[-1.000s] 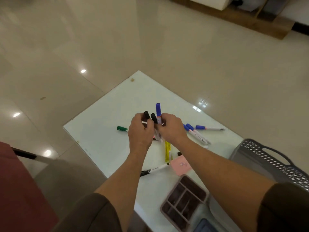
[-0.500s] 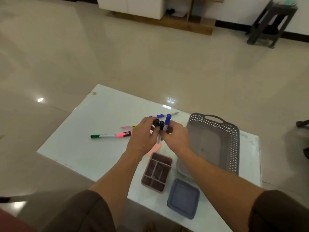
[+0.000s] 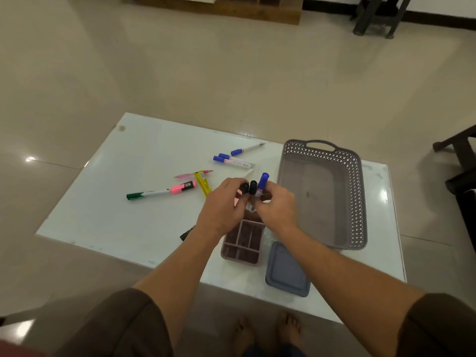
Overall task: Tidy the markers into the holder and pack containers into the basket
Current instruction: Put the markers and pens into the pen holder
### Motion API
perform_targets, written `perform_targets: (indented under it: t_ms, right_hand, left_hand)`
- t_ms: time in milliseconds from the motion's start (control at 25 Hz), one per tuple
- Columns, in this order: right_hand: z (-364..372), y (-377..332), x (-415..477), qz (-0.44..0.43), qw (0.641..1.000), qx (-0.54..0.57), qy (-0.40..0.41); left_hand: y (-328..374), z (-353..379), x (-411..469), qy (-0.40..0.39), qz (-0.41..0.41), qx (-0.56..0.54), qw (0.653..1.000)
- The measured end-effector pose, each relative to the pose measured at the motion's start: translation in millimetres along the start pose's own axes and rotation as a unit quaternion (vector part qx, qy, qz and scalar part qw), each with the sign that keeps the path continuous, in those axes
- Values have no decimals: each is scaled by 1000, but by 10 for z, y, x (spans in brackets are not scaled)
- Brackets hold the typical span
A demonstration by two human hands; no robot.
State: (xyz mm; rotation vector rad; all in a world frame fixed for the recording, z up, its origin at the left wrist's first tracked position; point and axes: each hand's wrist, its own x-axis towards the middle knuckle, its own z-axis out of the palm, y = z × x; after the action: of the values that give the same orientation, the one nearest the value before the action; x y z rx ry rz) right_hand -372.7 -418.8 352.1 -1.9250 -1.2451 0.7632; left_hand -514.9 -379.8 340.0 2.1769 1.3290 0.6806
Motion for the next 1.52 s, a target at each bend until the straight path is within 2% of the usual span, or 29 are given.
perform_targets:
  t_ms: [160,880,1120,1280,1440,1520]
  right_hand:
    - [-82,-60,-50,-24,1000,4,-1]
    - [96,322,-121,34,998,-27,-36]
    - [152,197,-131,17,999,-2,-30]
    - [115,205,-36,29,998,-25,-52]
    - [104,394,-8,34,996,-71,-41]
    - [108,490,0,35,995,-82,-35]
  left_hand:
    - [48,-60,-29,24,36,11,999]
    - [-98,232,-186,-54,-16,26,998]
    - [-127,83,-197,-30,14,36,999]
    - [-99,90,-127,-57,-17,35,998]
    - [-157,269,-106,-103,-56,46,992]
    - [-195,334,-111,-101,-59,63,991]
